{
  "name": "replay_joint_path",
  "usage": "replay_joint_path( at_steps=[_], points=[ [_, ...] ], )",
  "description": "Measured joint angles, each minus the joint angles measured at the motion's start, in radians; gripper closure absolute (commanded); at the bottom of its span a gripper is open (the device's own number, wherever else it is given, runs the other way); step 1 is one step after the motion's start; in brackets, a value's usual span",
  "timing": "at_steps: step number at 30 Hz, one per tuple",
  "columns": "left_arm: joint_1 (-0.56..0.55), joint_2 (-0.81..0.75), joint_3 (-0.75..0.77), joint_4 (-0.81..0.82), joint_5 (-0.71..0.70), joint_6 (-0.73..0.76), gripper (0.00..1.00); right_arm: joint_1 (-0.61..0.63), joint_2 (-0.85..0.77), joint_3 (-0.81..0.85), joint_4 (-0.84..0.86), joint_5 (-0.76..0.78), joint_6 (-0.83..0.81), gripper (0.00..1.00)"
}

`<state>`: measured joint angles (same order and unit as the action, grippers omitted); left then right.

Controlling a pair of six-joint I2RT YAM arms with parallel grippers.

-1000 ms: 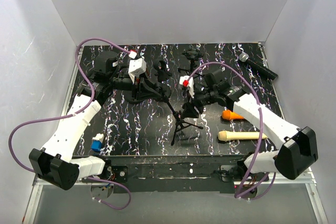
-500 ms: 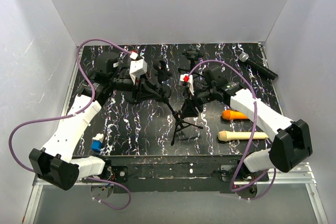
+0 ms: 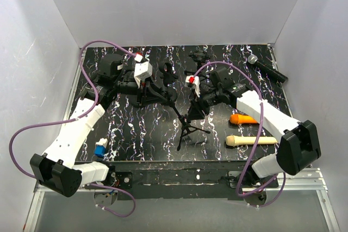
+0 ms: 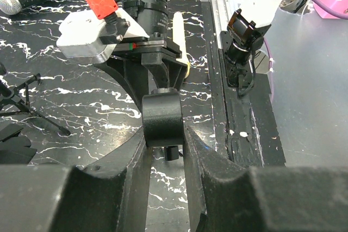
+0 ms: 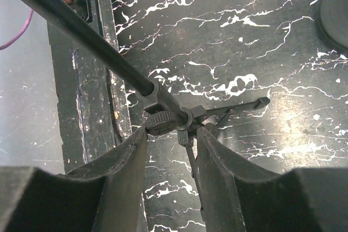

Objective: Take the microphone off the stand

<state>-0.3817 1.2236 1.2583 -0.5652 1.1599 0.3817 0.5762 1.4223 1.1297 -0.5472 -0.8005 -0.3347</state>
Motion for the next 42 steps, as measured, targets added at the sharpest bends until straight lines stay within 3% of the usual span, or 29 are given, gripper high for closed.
replay_joint_path(
  at_steps=[10,16,22,30,42],
  points=[
    [0.0,0.0,0.003,-0.011,-0.001,0.019,1.0,0.0,0.011,-0.016,0.009,0.047,0.005,0.54],
    [0.0,0.0,0.003,-0.014,-0.001,0.02,1.0,-0.007,0.04,-0.101,0.082,0.225,0.007,0.54],
    [0.0,0.0,0.003,-0.013,-0.002,0.019,1.0,-0.008,0.043,-0.105,0.082,0.282,-0.016,0.51],
    [0.0,0.0,0.003,-0.013,-0.011,0.019,1.0,-0.014,-0.041,-0.063,-0.04,0.127,-0.079,0.46],
    [0.0,0.004,0.003,-0.017,-0.014,0.013,1.0,-0.014,-0.011,0.004,0.034,0.047,0.059,0.46]
  ],
)
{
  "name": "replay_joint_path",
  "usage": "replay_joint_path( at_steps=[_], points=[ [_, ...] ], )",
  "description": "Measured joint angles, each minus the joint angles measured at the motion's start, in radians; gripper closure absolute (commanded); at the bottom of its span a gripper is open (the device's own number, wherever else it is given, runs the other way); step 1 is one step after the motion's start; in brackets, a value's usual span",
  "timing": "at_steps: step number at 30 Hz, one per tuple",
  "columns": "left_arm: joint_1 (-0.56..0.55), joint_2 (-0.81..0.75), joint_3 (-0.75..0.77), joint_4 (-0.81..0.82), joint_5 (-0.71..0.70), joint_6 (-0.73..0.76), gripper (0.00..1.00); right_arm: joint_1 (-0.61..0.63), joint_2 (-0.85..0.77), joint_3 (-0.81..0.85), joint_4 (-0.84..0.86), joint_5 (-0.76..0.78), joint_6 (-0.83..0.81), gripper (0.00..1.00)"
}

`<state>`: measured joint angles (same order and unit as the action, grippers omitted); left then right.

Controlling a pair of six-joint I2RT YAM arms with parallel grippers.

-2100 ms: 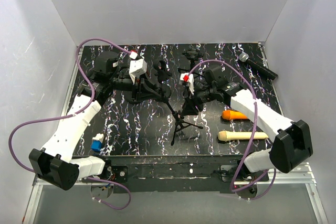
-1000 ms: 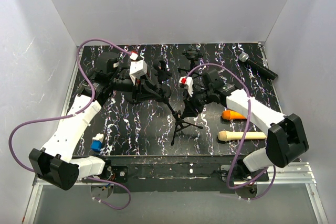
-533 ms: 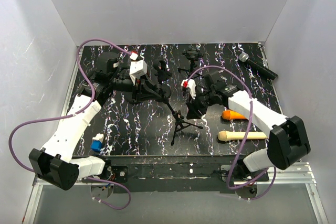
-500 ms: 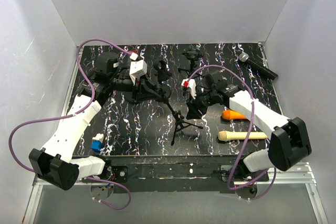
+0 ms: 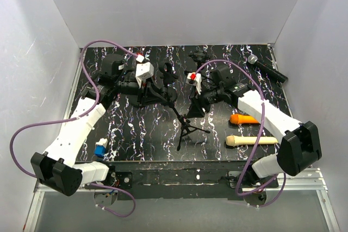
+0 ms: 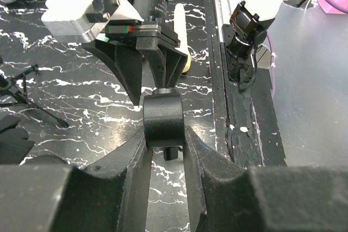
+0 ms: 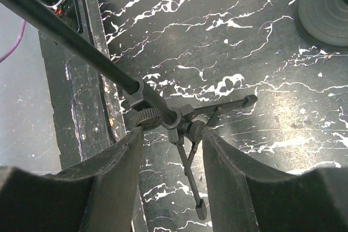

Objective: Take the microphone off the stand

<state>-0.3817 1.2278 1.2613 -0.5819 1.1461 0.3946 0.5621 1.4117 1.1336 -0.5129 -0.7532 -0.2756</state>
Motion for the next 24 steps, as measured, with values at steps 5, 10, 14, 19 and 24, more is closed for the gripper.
replay_joint_path(
  at_steps=[5,10,14,19,24],
  points=[
    [-0.003,0.02,0.0,-0.016,-0.012,-0.003,1.0,0.0,0.006,-0.002,0.018,0.013,0.009,0.46],
    [-0.005,0.026,0.0,-0.016,-0.018,-0.012,1.0,0.0,0.006,-0.048,0.042,0.093,0.006,0.47],
    [-0.006,0.026,0.0,-0.014,-0.021,-0.021,1.0,0.0,0.002,-0.106,0.04,0.164,-0.023,0.47],
    [-0.007,0.027,0.0,0.002,-0.024,-0.042,1.0,0.0,-0.037,-0.145,0.005,0.222,-0.065,0.47],
    [-0.009,0.04,-0.001,0.044,-0.024,-0.087,1.0,0.0,-0.12,-0.143,-0.058,0.249,-0.109,0.47]
  ],
)
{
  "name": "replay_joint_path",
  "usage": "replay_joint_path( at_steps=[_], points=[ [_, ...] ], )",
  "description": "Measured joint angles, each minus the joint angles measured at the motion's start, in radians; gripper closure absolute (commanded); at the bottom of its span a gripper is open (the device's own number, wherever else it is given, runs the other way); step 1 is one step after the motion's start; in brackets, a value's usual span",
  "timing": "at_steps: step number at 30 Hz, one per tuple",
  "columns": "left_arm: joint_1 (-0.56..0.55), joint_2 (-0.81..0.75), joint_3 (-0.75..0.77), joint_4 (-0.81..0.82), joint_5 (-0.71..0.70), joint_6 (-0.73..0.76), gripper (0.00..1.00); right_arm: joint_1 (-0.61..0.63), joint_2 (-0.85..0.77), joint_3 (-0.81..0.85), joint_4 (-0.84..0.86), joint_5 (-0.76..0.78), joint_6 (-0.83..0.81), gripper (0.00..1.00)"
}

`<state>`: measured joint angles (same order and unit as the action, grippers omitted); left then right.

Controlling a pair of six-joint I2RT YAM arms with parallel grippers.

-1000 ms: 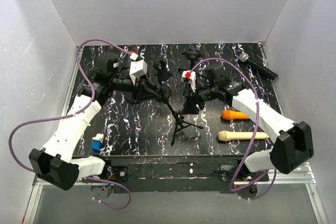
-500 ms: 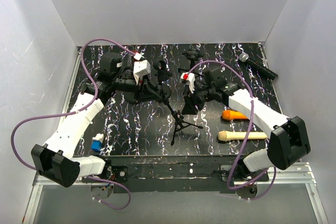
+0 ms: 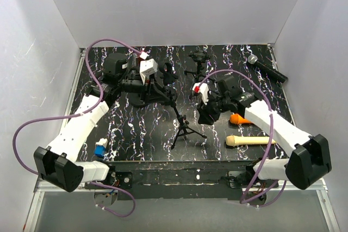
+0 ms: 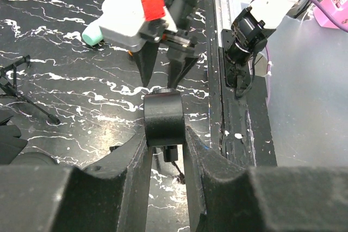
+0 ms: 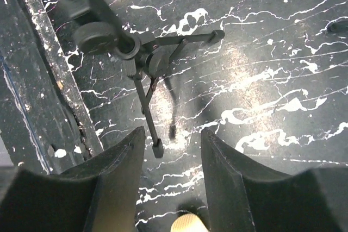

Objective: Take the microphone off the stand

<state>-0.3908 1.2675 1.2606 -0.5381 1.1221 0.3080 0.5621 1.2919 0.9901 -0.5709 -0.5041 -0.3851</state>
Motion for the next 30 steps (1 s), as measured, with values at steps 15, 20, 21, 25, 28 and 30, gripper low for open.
replay_joint_path(
  at_steps=[15,20,21,25,28,30],
  points=[
    [-0.026,0.05,-0.011,0.085,-0.04,-0.091,0.36,0.0,-0.109,0.323,-0.296,0.05,0.023,0.34],
    [-0.026,0.05,0.023,0.055,-0.069,-0.099,0.31,-0.005,-0.111,0.489,-0.403,0.178,0.042,0.33],
    [-0.026,0.05,0.039,0.038,-0.078,-0.097,0.3,-0.006,-0.113,0.511,-0.417,0.206,0.05,0.32],
    [-0.026,0.049,0.132,-0.045,-0.151,-0.062,0.02,-0.006,-0.136,0.543,-0.416,0.386,0.128,0.22],
    [-0.026,0.03,0.175,-0.076,-0.267,-0.047,0.02,-0.007,-0.134,0.569,-0.394,0.591,0.195,0.21],
    [-0.022,0.004,0.174,-0.078,-0.367,-0.061,0.02,-0.01,-0.11,0.61,-0.373,0.723,0.23,0.21]
  ],
)
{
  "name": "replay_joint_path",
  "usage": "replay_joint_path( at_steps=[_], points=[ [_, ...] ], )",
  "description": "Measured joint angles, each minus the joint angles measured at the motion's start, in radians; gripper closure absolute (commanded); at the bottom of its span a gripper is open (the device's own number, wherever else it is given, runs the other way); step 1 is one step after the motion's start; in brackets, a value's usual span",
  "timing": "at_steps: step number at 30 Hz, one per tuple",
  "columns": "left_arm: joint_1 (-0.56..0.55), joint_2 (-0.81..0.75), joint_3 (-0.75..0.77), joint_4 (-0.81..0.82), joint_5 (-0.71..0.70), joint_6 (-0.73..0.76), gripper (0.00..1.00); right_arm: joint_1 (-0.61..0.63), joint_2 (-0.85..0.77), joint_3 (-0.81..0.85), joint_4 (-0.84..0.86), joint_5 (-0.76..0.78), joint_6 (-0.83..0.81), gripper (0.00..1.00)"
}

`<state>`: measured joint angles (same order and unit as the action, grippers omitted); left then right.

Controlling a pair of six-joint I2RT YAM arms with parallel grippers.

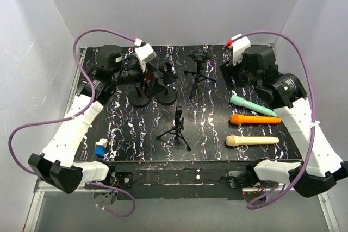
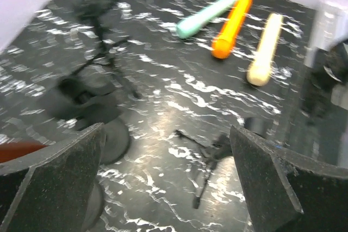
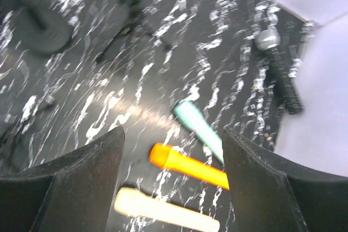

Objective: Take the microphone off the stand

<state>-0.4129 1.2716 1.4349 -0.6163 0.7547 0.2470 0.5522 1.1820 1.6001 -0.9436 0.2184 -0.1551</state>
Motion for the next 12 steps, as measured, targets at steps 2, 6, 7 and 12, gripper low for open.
replay_joint_path(
  at_steps=[2,6,7,12],
  points=[
    [0.008,-0.027,-0.009,0.023,-0.123,-0.027,0.02,-0.001,0.029,0.038,0.043,0.114,0.023,0.21],
    [0.089,-0.073,-0.056,0.09,-0.371,-0.142,0.02,-0.001,0.07,0.061,0.168,0.277,0.027,0.2],
    [0.127,-0.072,-0.058,0.098,-0.426,-0.177,0.02,-0.001,0.078,0.061,0.193,0.302,0.026,0.21],
    [0.269,-0.024,-0.066,0.125,-0.627,-0.256,0.02,-0.001,0.122,0.068,0.3,0.358,0.021,0.21]
  ],
)
